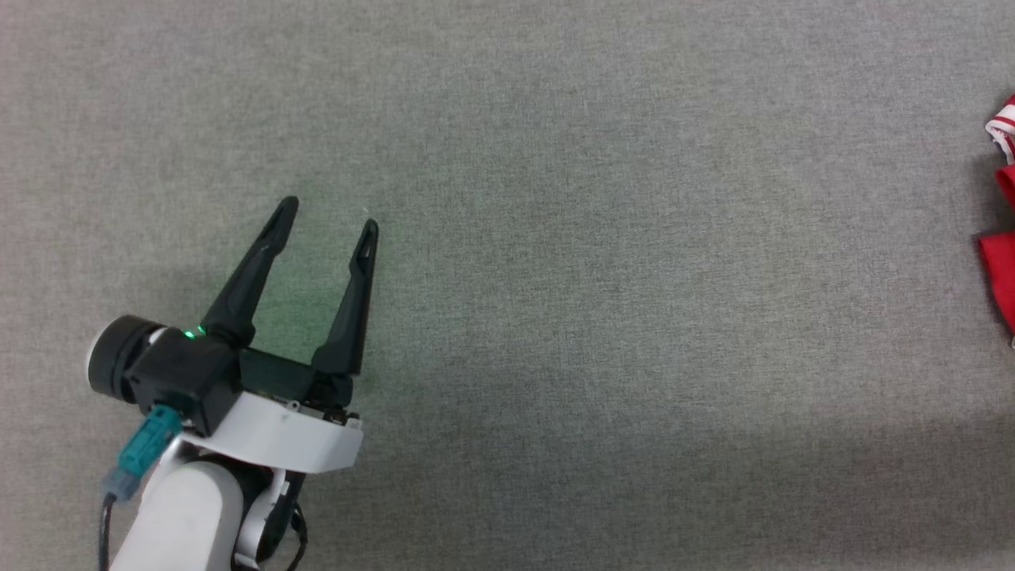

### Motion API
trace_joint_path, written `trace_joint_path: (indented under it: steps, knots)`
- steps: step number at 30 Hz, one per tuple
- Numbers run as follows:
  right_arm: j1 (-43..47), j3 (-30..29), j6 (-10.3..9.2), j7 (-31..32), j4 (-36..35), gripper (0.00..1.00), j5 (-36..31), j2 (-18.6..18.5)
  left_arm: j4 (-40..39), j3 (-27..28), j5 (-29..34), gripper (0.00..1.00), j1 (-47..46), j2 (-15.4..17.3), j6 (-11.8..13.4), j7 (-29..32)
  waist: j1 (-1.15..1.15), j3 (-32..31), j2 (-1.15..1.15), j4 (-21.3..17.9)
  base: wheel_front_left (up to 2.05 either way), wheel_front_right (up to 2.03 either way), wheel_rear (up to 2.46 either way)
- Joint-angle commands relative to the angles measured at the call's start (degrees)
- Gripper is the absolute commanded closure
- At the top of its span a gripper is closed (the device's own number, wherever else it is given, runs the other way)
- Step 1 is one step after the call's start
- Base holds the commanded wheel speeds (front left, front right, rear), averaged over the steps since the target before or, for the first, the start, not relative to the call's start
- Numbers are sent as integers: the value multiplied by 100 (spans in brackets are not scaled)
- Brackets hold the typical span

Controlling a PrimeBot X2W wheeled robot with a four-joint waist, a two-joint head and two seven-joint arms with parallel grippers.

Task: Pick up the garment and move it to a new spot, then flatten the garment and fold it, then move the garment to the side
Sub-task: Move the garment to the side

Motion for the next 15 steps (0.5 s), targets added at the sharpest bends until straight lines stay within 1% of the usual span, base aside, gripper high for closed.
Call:
trace_joint_path:
  steps: [1, 2, 4, 5, 9, 15]
  knots:
    - [-102, 34, -10, -57, 83, 100, -21, 9, -18, -4, 8, 0, -60, 21, 29, -4, 0, 8, 0, 1, 0, 0, 0]
    - [-144, 58, -10, -73, 149, 95, -36, 7, -19, -6, 2, 0, -66, 18, 35, -7, 0, 13, 0, 1, 0, 0, 0]
    - [-248, 90, -10, -176, 244, 44, -31, 12, 4, -9, -7, 0, -68, 9, 40, -27, 0, 6, 0, -2, 0, 0, 0]
    - [-286, 109, -10, -240, 279, 0, -37, 6, 26, -10, -26, 0, -59, -7, 51, -41, 0, -13, 0, -5, 0, 0, 0]
    - [-344, 232, -10, -411, 386, 0, 34, -11, 190, -34, -76, 0, 15, -54, 59, -92, 0, -191, 0, -9, 0, 0, 0]
    - [-179, 698, -10, -506, 91, 0, 390, 98, 478, -78, -148, 0, 148, -140, 96, -227, 0, -645, 0, -1, 0, 0, 0]
